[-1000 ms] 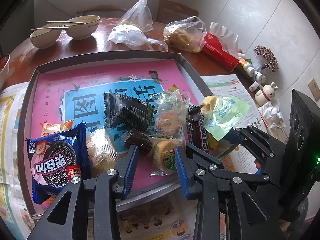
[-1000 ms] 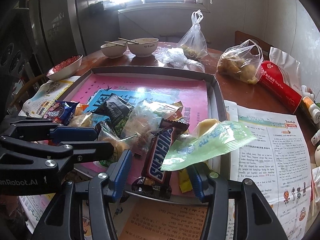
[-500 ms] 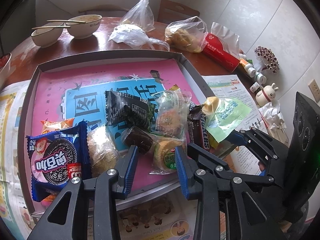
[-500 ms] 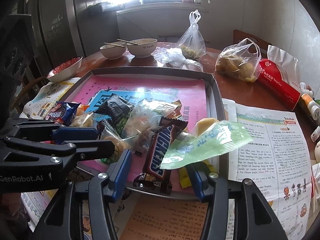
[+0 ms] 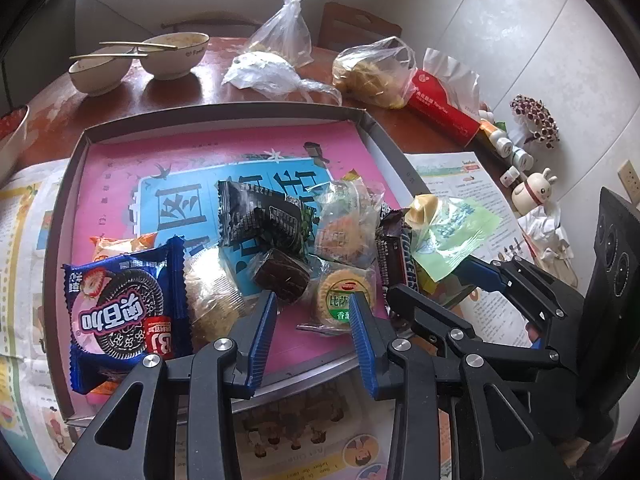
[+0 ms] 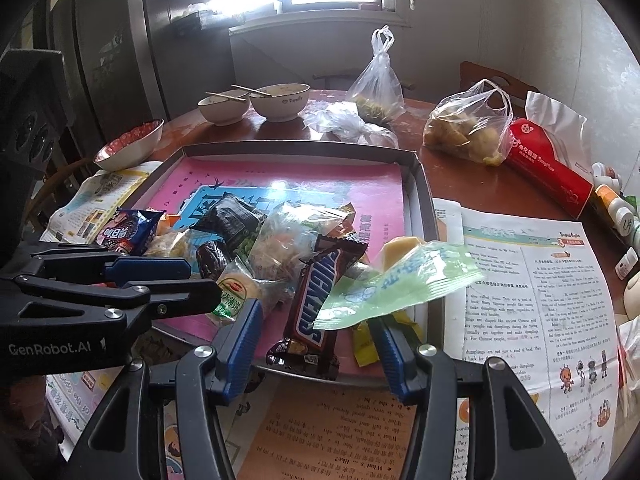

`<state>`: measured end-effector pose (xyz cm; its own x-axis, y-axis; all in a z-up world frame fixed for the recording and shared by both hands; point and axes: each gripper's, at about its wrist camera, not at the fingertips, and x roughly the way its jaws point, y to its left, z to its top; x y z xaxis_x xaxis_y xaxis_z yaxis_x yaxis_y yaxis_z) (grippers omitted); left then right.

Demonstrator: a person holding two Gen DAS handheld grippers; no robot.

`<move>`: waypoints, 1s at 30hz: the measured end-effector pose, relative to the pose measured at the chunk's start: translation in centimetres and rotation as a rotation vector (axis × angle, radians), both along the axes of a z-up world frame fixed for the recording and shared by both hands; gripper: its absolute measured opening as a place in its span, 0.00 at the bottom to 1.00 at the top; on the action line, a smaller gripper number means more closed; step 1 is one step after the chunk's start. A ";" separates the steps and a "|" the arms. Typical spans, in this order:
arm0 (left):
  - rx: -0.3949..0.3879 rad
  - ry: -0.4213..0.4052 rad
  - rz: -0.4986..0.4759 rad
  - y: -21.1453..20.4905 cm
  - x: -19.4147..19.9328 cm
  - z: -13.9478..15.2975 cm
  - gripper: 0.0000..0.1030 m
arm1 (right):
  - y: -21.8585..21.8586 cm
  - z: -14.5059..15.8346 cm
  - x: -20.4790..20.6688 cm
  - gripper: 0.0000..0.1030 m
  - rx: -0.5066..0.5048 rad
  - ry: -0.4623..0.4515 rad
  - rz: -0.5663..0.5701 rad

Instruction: Organize snacks

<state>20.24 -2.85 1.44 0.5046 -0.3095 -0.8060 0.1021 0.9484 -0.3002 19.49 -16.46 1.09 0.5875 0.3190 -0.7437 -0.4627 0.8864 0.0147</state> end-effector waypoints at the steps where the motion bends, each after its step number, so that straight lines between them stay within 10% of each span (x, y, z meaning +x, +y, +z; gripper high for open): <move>1: 0.000 -0.002 -0.001 0.0 -0.1 0.1 0.38 | -0.1 0.0 -0.1 0.53 0.000 -0.002 -0.001; 30: 0.044 -0.061 0.041 -0.1 -2.0 1.9 0.67 | -1.3 1.6 -1.7 0.64 0.029 -0.058 -0.056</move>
<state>18.24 -2.92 3.32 0.5649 -0.2526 -0.7855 0.0794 0.9642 -0.2529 17.84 -17.79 2.70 0.6469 0.3055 -0.6987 -0.4131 0.9106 0.0157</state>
